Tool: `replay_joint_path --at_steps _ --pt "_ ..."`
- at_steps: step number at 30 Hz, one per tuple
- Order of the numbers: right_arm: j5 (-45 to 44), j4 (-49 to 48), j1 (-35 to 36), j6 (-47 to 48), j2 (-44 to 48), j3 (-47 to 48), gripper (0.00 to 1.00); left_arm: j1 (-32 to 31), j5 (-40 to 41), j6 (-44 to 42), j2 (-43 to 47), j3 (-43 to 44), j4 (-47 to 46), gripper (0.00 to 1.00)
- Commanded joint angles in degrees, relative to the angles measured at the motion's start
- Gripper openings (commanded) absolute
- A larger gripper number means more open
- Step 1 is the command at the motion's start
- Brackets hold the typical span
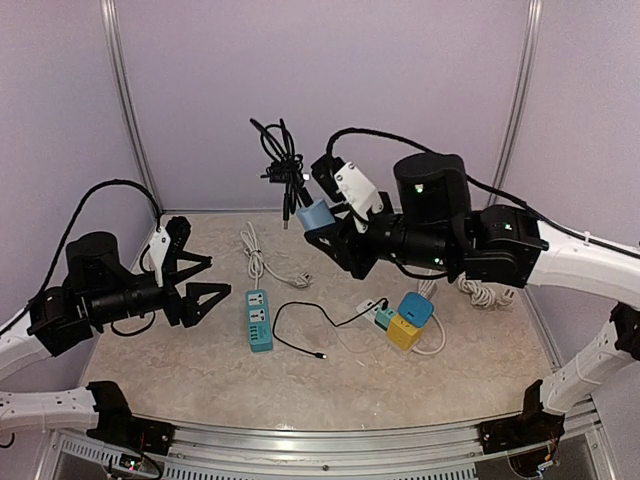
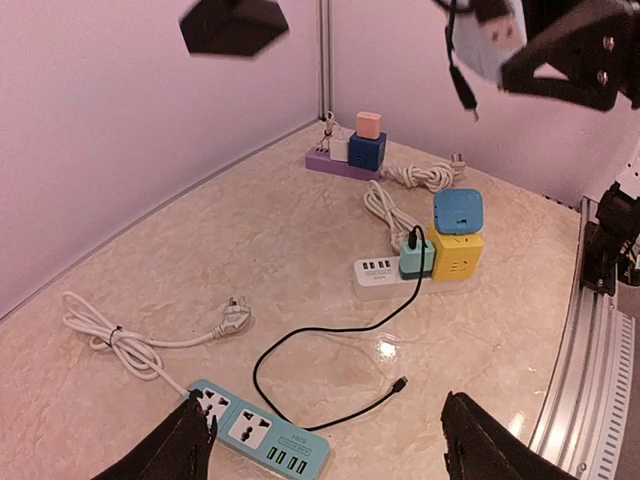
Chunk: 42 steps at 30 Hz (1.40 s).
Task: Insert the plug
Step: Pick up the plug from the center of the board.
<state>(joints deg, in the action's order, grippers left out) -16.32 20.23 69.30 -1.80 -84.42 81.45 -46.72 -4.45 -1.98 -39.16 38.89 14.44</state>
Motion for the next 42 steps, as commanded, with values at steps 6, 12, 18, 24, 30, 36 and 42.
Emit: replay_joint_path --at_steps 6,12,18,24,30,36,42 --pt "7.6 -11.4 -0.4 19.4 0.7 4.1 0.00 -3.1 -5.0 -4.2 -5.3 9.5 -3.3 0.81" --pt "13.3 -11.3 -0.4 21.1 1.7 6.5 0.00 -6.0 -3.6 -7.7 -9.9 15.6 -0.8 0.83" --pt "15.5 -11.9 -0.4 20.5 3.0 5.7 0.00 -6.4 -4.6 -6.5 -10.1 14.3 -3.4 0.83" --pt "16.1 -12.8 -0.4 20.5 3.1 5.4 0.00 -6.5 -9.3 -4.3 -13.0 14.6 -8.8 0.83" --pt "15.9 -13.5 -0.6 20.7 2.8 5.8 0.00 -6.4 -10.1 -6.0 -15.0 14.6 -7.2 0.83" --pt "16.2 -13.7 -0.5 20.8 2.8 5.8 0.00 -6.5 -11.9 -7.3 -17.9 15.9 -5.7 0.73" --pt "16.2 -13.5 -0.8 20.7 2.8 5.6 0.00 -6.5 -13.5 -7.2 -17.4 15.6 -5.5 0.41"
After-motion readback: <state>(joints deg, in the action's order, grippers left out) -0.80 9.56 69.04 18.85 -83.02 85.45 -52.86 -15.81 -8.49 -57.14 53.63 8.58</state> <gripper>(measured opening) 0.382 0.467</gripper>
